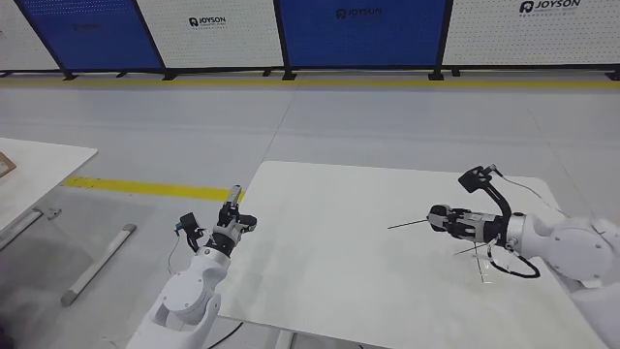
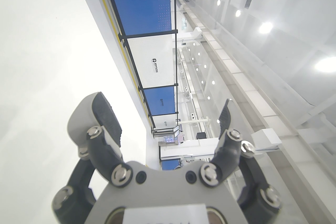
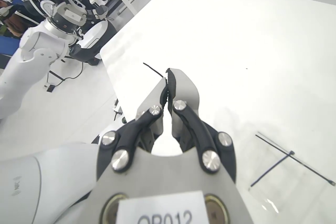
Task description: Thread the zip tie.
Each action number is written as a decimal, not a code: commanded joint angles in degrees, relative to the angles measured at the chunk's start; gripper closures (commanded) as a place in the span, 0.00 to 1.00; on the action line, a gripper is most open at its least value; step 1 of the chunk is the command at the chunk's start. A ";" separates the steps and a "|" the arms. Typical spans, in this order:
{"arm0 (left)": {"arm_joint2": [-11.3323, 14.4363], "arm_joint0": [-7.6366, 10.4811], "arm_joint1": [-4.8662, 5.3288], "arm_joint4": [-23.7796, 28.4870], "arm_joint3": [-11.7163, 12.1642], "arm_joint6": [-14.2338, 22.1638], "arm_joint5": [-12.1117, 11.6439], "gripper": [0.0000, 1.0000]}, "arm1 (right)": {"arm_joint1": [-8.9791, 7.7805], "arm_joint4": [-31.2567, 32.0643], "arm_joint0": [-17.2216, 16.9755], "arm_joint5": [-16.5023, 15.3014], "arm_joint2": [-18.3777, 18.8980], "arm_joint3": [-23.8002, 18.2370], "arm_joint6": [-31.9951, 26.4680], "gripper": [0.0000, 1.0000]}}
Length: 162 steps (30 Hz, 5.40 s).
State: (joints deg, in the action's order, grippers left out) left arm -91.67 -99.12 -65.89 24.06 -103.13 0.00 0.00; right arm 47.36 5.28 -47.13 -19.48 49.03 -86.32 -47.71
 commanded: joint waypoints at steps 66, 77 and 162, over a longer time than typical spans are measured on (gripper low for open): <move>0.00 0.00 0.00 0.00 0.00 0.00 0.00 0.00 | -2.08 35.51 -0.92 0.00 -12.04 -17.94 21.86 1.00; 0.00 0.00 0.00 0.00 0.00 0.00 0.00 0.00 | -5.21 43.27 4.91 0.00 -16.81 -14.20 32.78 1.00; 19.86 18.65 8.67 37.15 11.37 25.46 19.48 0.00 | 2.89 62.37 10.42 0.04 -23.31 -15.44 31.39 1.00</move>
State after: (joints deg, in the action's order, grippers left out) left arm -71.82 -80.48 -57.22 61.14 -91.77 25.47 19.48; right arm 50.25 67.60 -36.56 -19.48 25.70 -101.78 -16.39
